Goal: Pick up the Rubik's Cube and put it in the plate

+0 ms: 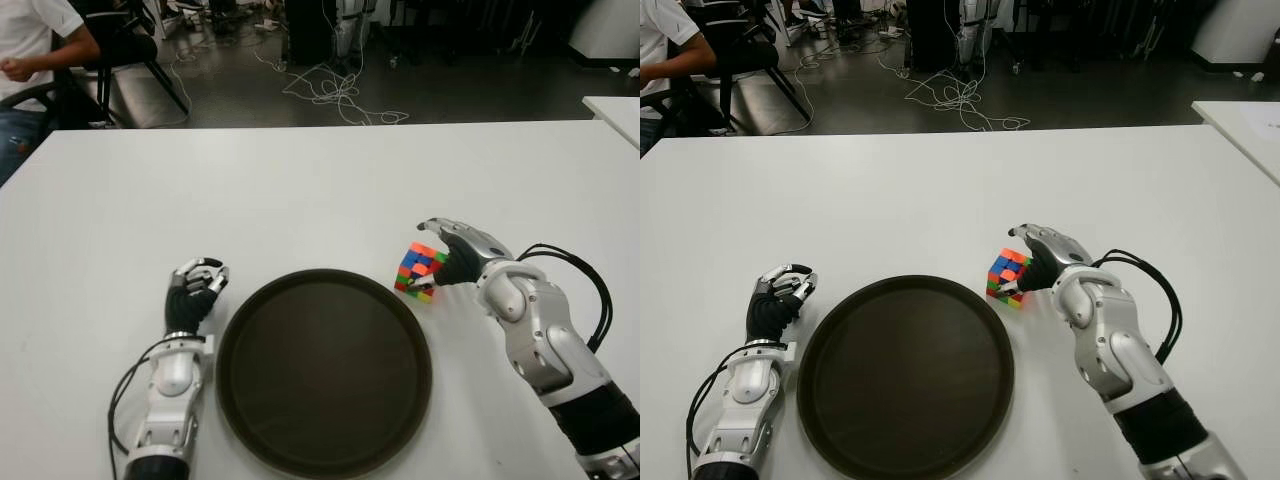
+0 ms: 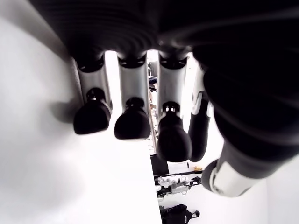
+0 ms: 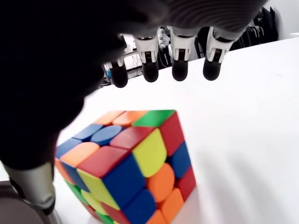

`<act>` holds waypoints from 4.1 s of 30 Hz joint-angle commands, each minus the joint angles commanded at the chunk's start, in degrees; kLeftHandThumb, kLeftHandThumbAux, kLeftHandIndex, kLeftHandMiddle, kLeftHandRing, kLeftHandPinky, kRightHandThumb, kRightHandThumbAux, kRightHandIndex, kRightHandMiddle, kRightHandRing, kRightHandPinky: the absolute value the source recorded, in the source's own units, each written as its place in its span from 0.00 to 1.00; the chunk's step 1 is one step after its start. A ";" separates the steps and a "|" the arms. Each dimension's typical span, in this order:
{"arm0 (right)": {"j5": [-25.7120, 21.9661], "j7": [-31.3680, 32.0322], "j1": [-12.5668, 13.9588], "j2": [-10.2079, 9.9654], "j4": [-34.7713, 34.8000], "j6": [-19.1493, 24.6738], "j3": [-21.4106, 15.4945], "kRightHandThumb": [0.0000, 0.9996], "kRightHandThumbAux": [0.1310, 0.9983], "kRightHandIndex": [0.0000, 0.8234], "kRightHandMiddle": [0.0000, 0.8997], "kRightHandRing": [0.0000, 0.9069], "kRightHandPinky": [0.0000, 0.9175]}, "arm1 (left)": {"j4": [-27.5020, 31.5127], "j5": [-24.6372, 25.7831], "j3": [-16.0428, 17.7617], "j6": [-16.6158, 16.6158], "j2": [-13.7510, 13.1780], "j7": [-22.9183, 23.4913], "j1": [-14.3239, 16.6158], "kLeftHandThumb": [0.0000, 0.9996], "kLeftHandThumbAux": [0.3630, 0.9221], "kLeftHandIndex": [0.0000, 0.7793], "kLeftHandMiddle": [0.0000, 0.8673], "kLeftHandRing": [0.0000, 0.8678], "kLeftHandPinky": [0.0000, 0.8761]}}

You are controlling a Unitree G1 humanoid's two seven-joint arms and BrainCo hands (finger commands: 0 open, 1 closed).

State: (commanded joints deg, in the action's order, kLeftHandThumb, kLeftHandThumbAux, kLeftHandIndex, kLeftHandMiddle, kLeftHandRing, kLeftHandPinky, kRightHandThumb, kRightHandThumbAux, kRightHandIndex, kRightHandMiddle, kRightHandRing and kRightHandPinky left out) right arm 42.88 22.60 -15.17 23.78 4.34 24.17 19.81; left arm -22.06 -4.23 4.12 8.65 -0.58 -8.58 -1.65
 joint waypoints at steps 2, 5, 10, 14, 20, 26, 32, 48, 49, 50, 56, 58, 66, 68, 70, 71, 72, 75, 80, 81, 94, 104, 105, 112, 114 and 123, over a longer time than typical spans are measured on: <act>-0.45 -0.12 0.03 -0.06 -0.06 -0.56 -0.15 0.00 0.65 0.00 0.01 0.00 0.04 | 0.04 0.19 0.00 0.03 -0.03 0.24 -0.03 0.71 0.61 0.57 0.93 0.94 0.90; -0.73 -0.35 -0.01 -0.20 -0.19 -0.90 -0.19 0.00 0.66 0.00 0.01 0.01 0.04 | 0.01 0.31 0.00 0.05 -0.07 0.38 -0.04 0.71 0.61 0.57 0.93 0.94 0.90; -1.29 -1.17 -0.53 -0.85 -1.12 -1.67 -0.05 0.00 0.69 0.00 0.01 0.01 0.03 | -0.39 0.56 0.14 0.25 -0.10 0.53 0.07 0.71 0.62 0.57 0.93 0.94 0.90; -1.54 -1.56 -0.48 -1.09 -1.38 -2.20 -0.24 0.00 0.69 0.00 0.00 0.00 0.02 | -0.54 0.68 0.20 0.44 -0.07 0.59 0.10 0.71 0.61 0.57 0.93 0.94 0.90; -1.78 -2.24 -0.87 -1.39 -2.45 -3.33 -0.20 0.00 0.68 0.00 0.00 0.00 0.01 | -0.26 0.72 0.21 0.34 -0.03 0.50 0.01 0.71 0.61 0.57 0.93 0.94 0.90; -1.41 -2.17 -1.78 -1.78 -3.47 -3.59 0.19 0.00 0.65 0.00 0.00 0.00 0.00 | -0.81 0.54 0.17 0.45 -0.30 0.58 0.17 0.71 0.62 0.57 0.92 0.94 0.90; -1.43 -2.34 -2.35 -2.03 -4.54 -3.88 0.39 0.00 0.65 0.00 0.00 0.00 0.00 | -0.84 0.76 0.40 0.25 0.05 0.17 0.24 0.71 0.62 0.57 0.92 0.93 0.89; -2.10 -3.28 -3.10 -2.68 -7.10 -5.49 0.37 0.00 0.69 0.00 0.00 0.00 0.00 | -0.01 0.32 0.15 -0.46 0.17 -0.09 -0.07 0.71 0.61 0.57 0.93 0.94 0.89; -2.15 -3.40 -3.12 -2.74 -7.26 -5.53 0.31 0.00 0.69 0.00 0.00 0.00 0.00 | 0.05 0.31 0.16 -0.62 0.18 -0.16 -0.06 0.71 0.61 0.57 0.93 0.94 0.89; -2.23 -3.38 -3.18 -2.81 -7.46 -5.49 0.27 0.00 0.69 0.00 0.00 0.00 0.00 | 0.05 0.32 0.17 -0.70 0.20 -0.18 -0.03 0.71 0.61 0.57 0.93 0.94 0.89; -2.60 -3.98 -3.22 -2.99 -8.37 -6.03 0.15 0.00 0.68 0.00 0.00 0.00 0.00 | 0.10 0.90 0.30 -0.27 0.30 0.31 -0.06 0.71 0.61 0.57 0.93 0.94 0.89; -2.68 -4.36 -3.07 -2.99 -8.45 -6.31 0.06 0.00 0.67 0.00 0.00 0.00 0.00 | 0.16 1.05 0.33 -0.16 0.32 0.45 -0.11 0.71 0.61 0.57 0.93 0.94 0.89; -2.33 -4.34 -3.35 -2.76 -9.01 -6.28 0.35 0.00 0.67 0.00 0.00 0.00 0.00 | 0.04 0.93 0.45 -0.24 0.41 0.03 -0.06 0.71 0.61 0.57 0.93 0.94 0.89; -2.15 -4.39 -3.40 -2.64 -9.20 -6.41 0.49 0.00 0.67 0.00 0.00 0.00 0.00 | -0.01 0.88 0.47 -0.26 0.40 -0.03 -0.01 0.71 0.61 0.57 0.93 0.94 0.90; -2.00 -4.37 -3.35 -2.55 -9.31 -6.39 0.59 0.00 0.68 0.00 0.00 0.00 0.00 | 0.08 0.81 0.39 -0.40 0.27 0.13 -0.03 0.71 0.61 0.57 0.93 0.94 0.90; -1.97 -4.37 -3.34 -2.53 -9.34 -6.38 0.61 0.00 0.68 0.00 0.00 0.00 0.00 | 0.11 0.79 0.37 -0.44 0.24 0.18 -0.04 0.71 0.61 0.57 0.93 0.94 0.90; -1.91 -4.25 -3.33 -2.49 -9.39 -6.28 0.68 0.00 0.68 0.00 0.00 0.00 0.00 | 0.17 0.77 0.34 -0.46 0.22 0.20 -0.08 0.71 0.61 0.57 0.93 0.94 0.90; -1.95 -4.22 -3.32 -2.57 -10.14 -6.27 0.89 0.00 0.69 0.00 0.00 0.00 0.00 | 0.31 0.65 0.28 -0.46 0.24 0.09 -0.17 0.71 0.61 0.57 0.93 0.94 0.90; -2.36 -4.18 -3.31 -2.68 -10.62 -6.30 0.85 0.00 0.71 0.00 0.00 0.00 0.00 | 0.53 0.38 0.19 -0.26 0.38 -0.27 -0.36 0.71 0.61 0.57 0.93 0.94 0.90; -2.39 -4.16 -3.30 -2.68 -10.61 -6.29 0.84 0.00 0.71 0.00 0.00 0.00 0.00 | 0.55 0.36 0.18 -0.24 0.39 -0.29 -0.37 0.71 0.61 0.57 0.93 0.94 0.90; -2.31 -3.74 -2.48 -2.80 -10.88 -5.65 1.37 0.00 0.73 0.00 0.00 0.00 0.01 | -0.18 0.36 0.05 0.17 -0.09 0.17 -0.17 0.71 0.61 0.57 0.93 0.94 0.90; -2.19 -3.71 -2.35 -2.87 -11.06 -5.26 1.86 0.00 0.76 0.00 0.00 0.00 0.01 | -0.40 0.71 0.16 0.79 -0.15 0.56 -0.13 0.70 0.62 0.57 0.93 0.94 0.90; -2.22 -3.74 -2.33 -2.88 -11.07 -5.27 1.88 0.00 0.76 0.00 0.00 0.00 0.01 | -0.40 0.71 0.18 0.81 -0.14 0.55 -0.13 0.70 0.62 0.57 0.93 0.94 0.90; -2.31 -3.48 -2.21 -3.01 -10.69 -4.52 2.16 0.00 0.78 0.00 0.00 0.00 0.01 | -0.91 0.56 0.42 1.05 0.03 -0.12 0.19 0.71 0.62 0.57 0.93 0.94 0.90; -2.26 -3.40 -2.25 -3.05 -10.68 -4.38 2.32 0.00 0.79 0.00 0.00 0.00 0.01 | -1.10 0.44 0.47 1.19 0.07 -0.36 0.27 0.71 0.62 0.57 0.93 0.94 0.91; -2.04 -3.64 -2.38 -2.74 -11.15 -5.09 2.82 0.00 0.79 0.00 0.00 0.00 0.01 | -1.08 0.45 0.38 1.06 0.05 -0.47 0.36 0.71 0.62 0.57 0.93 0.94 0.90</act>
State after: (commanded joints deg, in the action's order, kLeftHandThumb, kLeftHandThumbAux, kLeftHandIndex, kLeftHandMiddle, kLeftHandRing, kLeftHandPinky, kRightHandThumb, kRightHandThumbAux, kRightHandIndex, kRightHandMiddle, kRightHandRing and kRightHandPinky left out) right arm 40.84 18.96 -17.54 21.04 -6.80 19.08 22.64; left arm -23.13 -3.78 4.50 9.71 -0.53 -9.05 -1.30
